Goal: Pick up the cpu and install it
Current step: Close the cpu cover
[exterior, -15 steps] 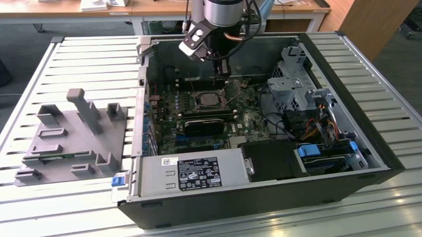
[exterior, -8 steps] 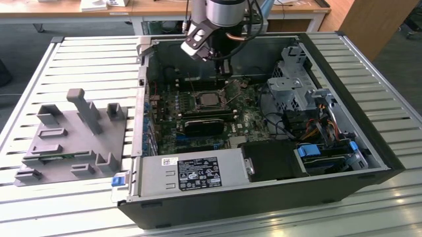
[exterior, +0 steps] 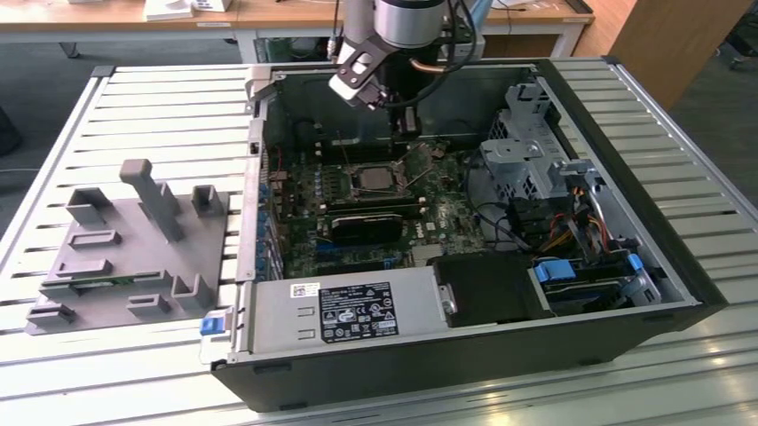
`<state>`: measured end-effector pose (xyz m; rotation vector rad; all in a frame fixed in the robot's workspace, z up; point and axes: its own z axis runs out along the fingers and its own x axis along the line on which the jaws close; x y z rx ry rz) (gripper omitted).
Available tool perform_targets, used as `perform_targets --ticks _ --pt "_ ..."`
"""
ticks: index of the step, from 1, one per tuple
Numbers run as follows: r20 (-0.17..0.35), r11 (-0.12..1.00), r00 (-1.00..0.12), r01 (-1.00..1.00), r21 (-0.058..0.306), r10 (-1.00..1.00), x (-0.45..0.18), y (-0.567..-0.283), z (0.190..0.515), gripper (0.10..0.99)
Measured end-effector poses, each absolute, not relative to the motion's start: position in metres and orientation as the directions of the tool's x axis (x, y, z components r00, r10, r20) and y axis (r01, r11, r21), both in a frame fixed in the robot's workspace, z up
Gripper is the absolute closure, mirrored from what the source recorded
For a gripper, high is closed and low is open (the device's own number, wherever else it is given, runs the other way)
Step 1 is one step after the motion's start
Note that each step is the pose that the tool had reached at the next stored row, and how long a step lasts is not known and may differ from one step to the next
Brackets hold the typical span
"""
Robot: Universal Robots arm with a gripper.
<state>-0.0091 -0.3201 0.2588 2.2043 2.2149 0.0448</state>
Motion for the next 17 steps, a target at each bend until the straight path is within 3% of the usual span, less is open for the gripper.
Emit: perform_targets --ticks 17 --pt "0.009 0.005 -0.005 0.999 0.032 1.000 0.003 -0.320 0.259 0.980"
